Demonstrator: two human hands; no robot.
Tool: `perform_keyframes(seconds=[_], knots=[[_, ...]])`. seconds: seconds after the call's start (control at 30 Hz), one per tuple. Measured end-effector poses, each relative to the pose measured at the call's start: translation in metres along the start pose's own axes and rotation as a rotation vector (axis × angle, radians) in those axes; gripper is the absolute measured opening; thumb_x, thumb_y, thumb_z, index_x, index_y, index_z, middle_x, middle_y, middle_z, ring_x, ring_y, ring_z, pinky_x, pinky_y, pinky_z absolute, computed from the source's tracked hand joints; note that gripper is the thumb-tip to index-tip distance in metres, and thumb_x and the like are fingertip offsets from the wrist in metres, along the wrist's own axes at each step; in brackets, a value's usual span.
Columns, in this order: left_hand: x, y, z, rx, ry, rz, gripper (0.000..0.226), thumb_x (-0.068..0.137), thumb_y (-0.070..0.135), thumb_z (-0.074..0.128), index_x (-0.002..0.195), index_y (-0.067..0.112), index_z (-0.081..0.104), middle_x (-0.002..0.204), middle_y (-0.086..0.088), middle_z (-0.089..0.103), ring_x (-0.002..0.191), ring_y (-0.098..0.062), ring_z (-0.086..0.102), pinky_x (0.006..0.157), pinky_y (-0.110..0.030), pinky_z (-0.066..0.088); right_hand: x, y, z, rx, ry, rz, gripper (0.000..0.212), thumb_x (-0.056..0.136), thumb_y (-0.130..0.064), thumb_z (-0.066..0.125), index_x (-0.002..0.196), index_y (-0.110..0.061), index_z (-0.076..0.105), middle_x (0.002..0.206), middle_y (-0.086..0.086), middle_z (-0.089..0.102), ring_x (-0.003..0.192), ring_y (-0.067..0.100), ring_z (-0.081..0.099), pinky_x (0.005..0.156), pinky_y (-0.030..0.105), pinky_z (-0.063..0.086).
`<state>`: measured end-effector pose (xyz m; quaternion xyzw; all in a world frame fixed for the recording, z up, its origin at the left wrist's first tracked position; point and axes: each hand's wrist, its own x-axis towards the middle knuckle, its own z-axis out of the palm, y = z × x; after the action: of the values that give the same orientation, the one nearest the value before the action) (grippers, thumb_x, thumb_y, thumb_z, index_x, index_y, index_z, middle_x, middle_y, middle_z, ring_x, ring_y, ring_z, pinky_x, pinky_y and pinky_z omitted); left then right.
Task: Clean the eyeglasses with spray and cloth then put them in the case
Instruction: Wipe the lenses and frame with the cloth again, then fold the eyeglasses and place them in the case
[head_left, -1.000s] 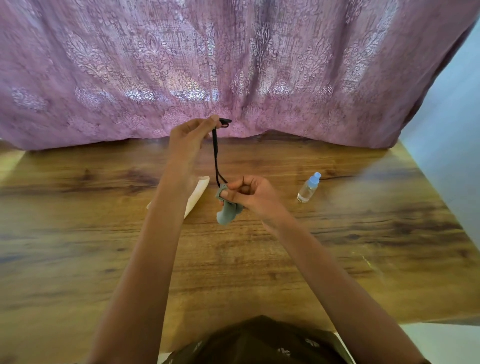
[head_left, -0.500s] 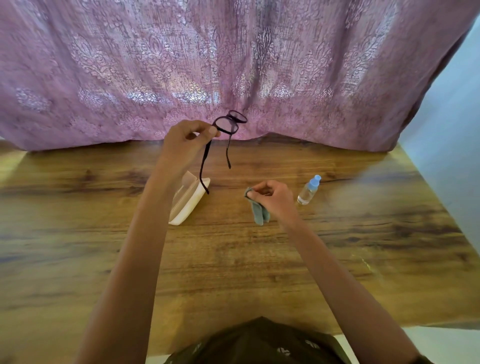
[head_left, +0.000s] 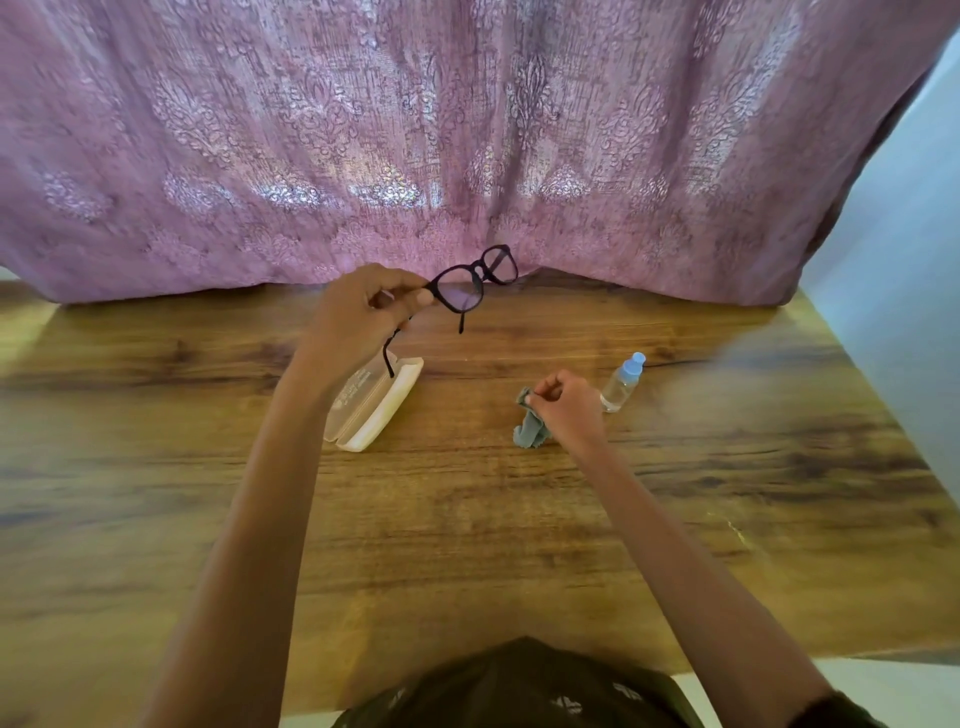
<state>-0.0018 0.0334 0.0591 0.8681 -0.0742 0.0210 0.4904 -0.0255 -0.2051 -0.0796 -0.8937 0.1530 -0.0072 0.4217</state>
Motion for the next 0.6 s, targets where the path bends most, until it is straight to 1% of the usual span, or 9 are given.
perform_keyframes(seconds=[0.07, 0.2, 0.3, 0.33, 0.43, 0.5, 0.53, 0.6], knots=[[-0.001, -0.002, 0.001, 0.008, -0.002, -0.007, 0.019, 0.089, 0.030, 0.067, 0.106, 0.021, 0.071, 0.080, 0.006, 0.062, 0.059, 0.007, 0.056, 0.070, -0.022, 0.045, 0.000, 0.004, 0.002, -0.054, -0.004, -0.020, 0.015, 0.084, -0.010, 0.072, 0.080, -0.018, 0.060, 0.070, -0.016, 0.056, 0.063, -0.004, 0.052, 0.049, 0.008, 0.038], [-0.004, -0.003, 0.001, 0.003, -0.011, -0.004, 0.013, 0.089, 0.028, 0.067, 0.102, 0.026, 0.068, 0.077, 0.007, 0.062, 0.056, 0.010, 0.055, 0.068, -0.017, 0.042, -0.002, 0.010, 0.005, -0.146, -0.006, -0.051, 0.015, 0.085, -0.010, 0.071, 0.078, -0.018, 0.060, 0.068, -0.015, 0.056, 0.062, -0.002, 0.053, 0.050, 0.009, 0.034], [-0.005, -0.004, 0.001, 0.045, -0.019, 0.012, 0.014, 0.089, 0.027, 0.067, 0.103, 0.024, 0.066, 0.079, 0.009, 0.061, 0.058, 0.011, 0.056, 0.068, -0.012, 0.040, -0.002, 0.005, 0.003, -0.134, 0.035, -0.101, 0.006, 0.088, -0.017, 0.068, 0.085, -0.014, 0.065, 0.076, -0.006, 0.063, 0.068, 0.006, 0.058, 0.054, 0.010, 0.036], [-0.005, -0.004, 0.001, 0.050, -0.026, 0.021, 0.015, 0.089, 0.026, 0.067, 0.103, 0.023, 0.066, 0.079, 0.009, 0.061, 0.059, 0.011, 0.056, 0.069, -0.010, 0.040, -0.001, 0.001, 0.000, -0.100, 0.048, -0.104, 0.010, 0.091, -0.022, 0.066, 0.089, -0.012, 0.066, 0.079, -0.005, 0.064, 0.070, 0.006, 0.058, 0.057, 0.011, 0.037], [-0.007, -0.004, 0.001, 0.047, -0.046, 0.054, 0.017, 0.088, 0.024, 0.068, 0.104, 0.020, 0.067, 0.080, 0.011, 0.059, 0.062, 0.009, 0.057, 0.072, -0.012, 0.041, 0.004, -0.018, -0.010, 0.129, 0.033, -0.017, 0.024, 0.096, -0.034, 0.058, 0.096, -0.012, 0.068, 0.081, -0.003, 0.067, 0.070, 0.006, 0.060, 0.060, 0.015, 0.044], [-0.009, -0.004, 0.002, 0.057, -0.055, 0.084, 0.018, 0.088, 0.021, 0.068, 0.106, 0.016, 0.068, 0.081, 0.011, 0.059, 0.064, 0.008, 0.057, 0.071, -0.008, 0.042, 0.007, -0.031, -0.021, 0.392, 0.008, 0.077, 0.026, 0.098, -0.034, 0.055, 0.095, -0.011, 0.069, 0.084, 0.002, 0.071, 0.073, 0.010, 0.065, 0.066, 0.021, 0.054], [-0.009, -0.004, 0.002, 0.053, -0.064, 0.101, 0.020, 0.087, 0.019, 0.068, 0.106, 0.014, 0.069, 0.083, 0.009, 0.060, 0.066, 0.007, 0.058, 0.071, -0.006, 0.043, 0.009, -0.036, -0.026, 0.537, -0.023, 0.113, 0.027, 0.099, -0.032, 0.054, 0.097, -0.009, 0.068, 0.085, 0.005, 0.072, 0.075, 0.013, 0.067, 0.070, 0.024, 0.057], [-0.011, -0.004, 0.003, 0.066, -0.089, 0.141, 0.021, 0.087, 0.016, 0.068, 0.108, 0.013, 0.070, 0.089, 0.002, 0.062, 0.074, 0.001, 0.059, 0.073, -0.005, 0.043, 0.012, -0.044, -0.036, 0.726, -0.070, 0.155, 0.030, 0.101, -0.031, 0.052, 0.099, -0.005, 0.068, 0.085, 0.009, 0.073, 0.074, 0.016, 0.069, 0.071, 0.026, 0.059]])
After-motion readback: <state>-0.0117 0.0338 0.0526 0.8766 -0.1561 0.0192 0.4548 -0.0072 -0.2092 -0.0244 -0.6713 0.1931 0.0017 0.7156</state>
